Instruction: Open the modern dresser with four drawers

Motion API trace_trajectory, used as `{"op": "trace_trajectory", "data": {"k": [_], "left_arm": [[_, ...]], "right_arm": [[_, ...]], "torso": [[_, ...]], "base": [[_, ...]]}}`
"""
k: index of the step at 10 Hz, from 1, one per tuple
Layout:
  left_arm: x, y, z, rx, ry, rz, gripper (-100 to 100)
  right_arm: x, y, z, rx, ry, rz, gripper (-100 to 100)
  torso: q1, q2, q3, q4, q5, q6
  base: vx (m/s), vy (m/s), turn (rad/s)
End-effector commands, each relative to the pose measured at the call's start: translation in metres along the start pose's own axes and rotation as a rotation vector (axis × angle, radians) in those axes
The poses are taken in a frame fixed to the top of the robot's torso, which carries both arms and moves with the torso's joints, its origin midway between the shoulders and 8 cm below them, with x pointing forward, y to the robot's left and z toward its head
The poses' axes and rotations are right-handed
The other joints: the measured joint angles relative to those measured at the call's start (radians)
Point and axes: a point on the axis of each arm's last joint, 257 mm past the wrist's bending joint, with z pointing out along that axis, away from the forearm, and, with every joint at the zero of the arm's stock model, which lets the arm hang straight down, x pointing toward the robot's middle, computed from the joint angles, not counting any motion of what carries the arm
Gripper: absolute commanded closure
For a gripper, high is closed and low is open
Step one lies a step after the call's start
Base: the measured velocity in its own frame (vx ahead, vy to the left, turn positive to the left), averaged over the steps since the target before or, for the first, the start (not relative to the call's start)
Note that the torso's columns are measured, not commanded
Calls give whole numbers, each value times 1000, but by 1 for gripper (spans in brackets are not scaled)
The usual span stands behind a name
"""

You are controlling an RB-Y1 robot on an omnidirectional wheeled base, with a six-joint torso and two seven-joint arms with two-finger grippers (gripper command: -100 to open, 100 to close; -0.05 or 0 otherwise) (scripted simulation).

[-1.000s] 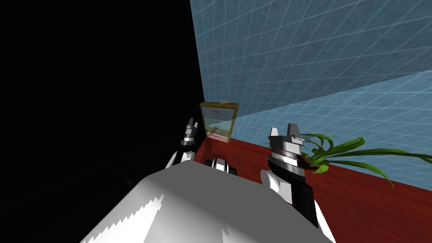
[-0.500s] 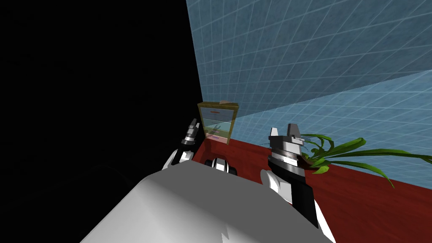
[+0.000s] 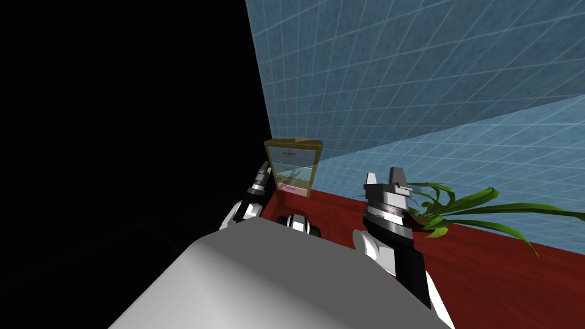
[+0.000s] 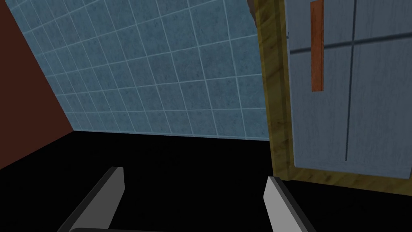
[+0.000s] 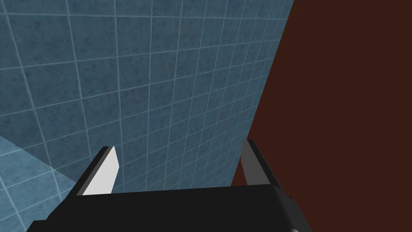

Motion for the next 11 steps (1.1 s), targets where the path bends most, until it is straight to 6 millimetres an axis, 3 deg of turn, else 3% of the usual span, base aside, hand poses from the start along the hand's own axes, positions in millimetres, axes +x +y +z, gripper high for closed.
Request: {"op": "trace_trajectory", "data": {"k": [1,11], "left_arm": [[5,13,4,-50,1,-12,-100],[20,57,10,-219,11,-50,-100]], "right_arm": [[0,0,0,0,0,0,0],[0,0,0,0,0,0,0]], "torso": [[-1,1,0,0,0,0],[-1,-1,0,0,0,0]], "base": [[135,19,-66],[126,22,-58]]}}
